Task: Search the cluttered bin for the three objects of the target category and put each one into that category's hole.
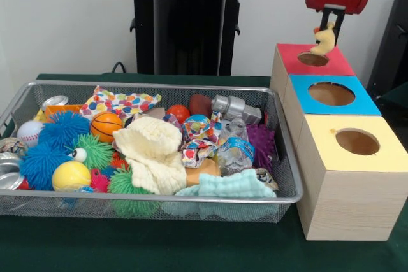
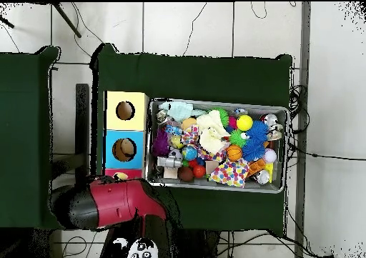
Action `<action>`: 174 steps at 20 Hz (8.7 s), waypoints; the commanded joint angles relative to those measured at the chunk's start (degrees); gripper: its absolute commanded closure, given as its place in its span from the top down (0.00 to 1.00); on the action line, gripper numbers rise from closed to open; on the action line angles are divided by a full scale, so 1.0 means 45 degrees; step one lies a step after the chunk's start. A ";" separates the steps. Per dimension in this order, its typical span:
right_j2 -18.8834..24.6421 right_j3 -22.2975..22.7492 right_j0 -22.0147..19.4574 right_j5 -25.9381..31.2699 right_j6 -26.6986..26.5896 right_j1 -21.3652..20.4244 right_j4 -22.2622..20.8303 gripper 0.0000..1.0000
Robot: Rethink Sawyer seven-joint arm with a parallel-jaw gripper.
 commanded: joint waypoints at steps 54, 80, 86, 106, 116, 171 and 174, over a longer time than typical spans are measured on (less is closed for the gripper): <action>0.0347 -0.2506 -0.3169 0.3064 -0.0243 -0.0666 0.0524 0.00; 0.0444 0.1780 -0.5741 -0.5072 0.0719 0.1176 -0.2077 0.00; 0.0935 0.0847 -0.6888 -0.5267 0.0369 0.2500 -0.2306 0.00; 0.2693 -0.1020 -0.9398 -0.1419 -0.0863 0.1334 -0.1774 0.00; 0.3172 -0.2377 -1.0645 -0.2128 -0.2057 0.2679 -0.3317 0.00; 0.2614 -0.4378 -1.0398 -0.3018 0.2036 0.7869 -0.5104 0.00; 0.2295 -0.3107 -0.9782 -0.2855 0.3301 0.7243 -0.4144 0.00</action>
